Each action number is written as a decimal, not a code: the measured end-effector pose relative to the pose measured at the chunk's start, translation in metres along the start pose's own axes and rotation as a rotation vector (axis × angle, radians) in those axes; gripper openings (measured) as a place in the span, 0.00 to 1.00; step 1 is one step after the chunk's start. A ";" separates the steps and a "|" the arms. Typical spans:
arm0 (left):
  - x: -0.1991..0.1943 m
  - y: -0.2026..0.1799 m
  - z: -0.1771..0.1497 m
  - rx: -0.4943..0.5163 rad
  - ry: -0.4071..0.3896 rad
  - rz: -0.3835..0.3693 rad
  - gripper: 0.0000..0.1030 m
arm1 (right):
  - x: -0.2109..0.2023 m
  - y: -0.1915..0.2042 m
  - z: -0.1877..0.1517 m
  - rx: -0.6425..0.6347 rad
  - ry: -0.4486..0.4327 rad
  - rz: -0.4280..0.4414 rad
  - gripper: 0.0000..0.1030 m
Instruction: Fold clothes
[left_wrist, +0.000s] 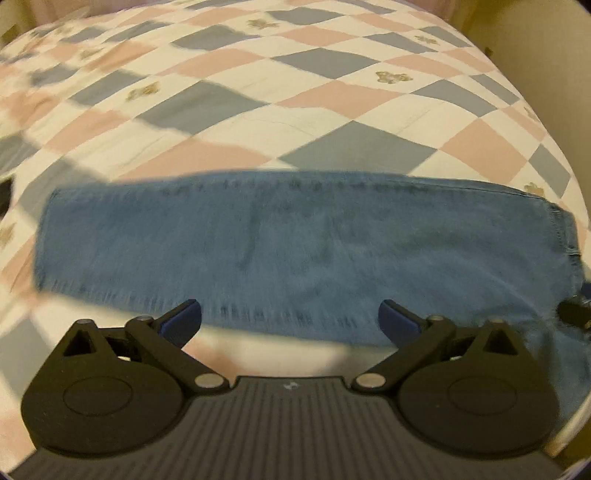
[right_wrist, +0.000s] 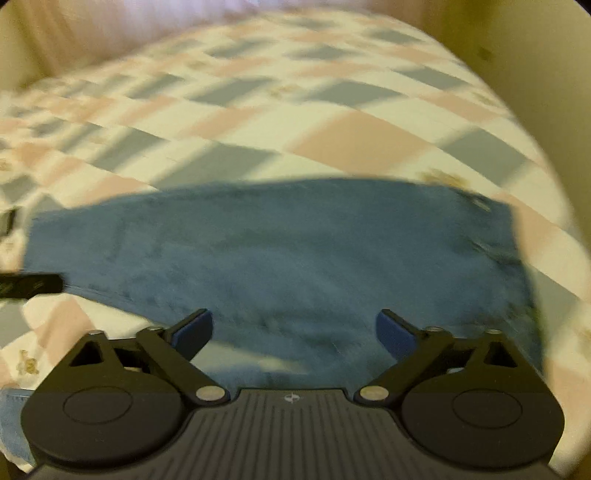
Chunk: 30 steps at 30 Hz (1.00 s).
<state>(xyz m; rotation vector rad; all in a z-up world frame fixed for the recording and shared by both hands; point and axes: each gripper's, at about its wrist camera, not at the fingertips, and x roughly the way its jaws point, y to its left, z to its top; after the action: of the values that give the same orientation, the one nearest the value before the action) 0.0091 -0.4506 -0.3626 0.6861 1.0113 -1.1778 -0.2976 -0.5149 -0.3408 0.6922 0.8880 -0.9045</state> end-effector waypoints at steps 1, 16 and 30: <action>0.013 0.006 0.007 0.031 -0.020 -0.012 0.96 | 0.012 -0.009 0.002 -0.010 -0.025 0.034 0.90; 0.160 0.061 0.103 0.557 0.006 -0.204 0.86 | 0.166 -0.063 0.123 -0.543 0.050 0.156 0.67; 0.164 0.050 0.081 0.817 0.006 -0.244 0.11 | 0.211 -0.060 0.132 -0.762 0.247 0.266 0.10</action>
<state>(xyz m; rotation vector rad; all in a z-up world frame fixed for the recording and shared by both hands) 0.0890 -0.5754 -0.4804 1.2205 0.5987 -1.8270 -0.2355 -0.7261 -0.4708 0.2431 1.2261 -0.1974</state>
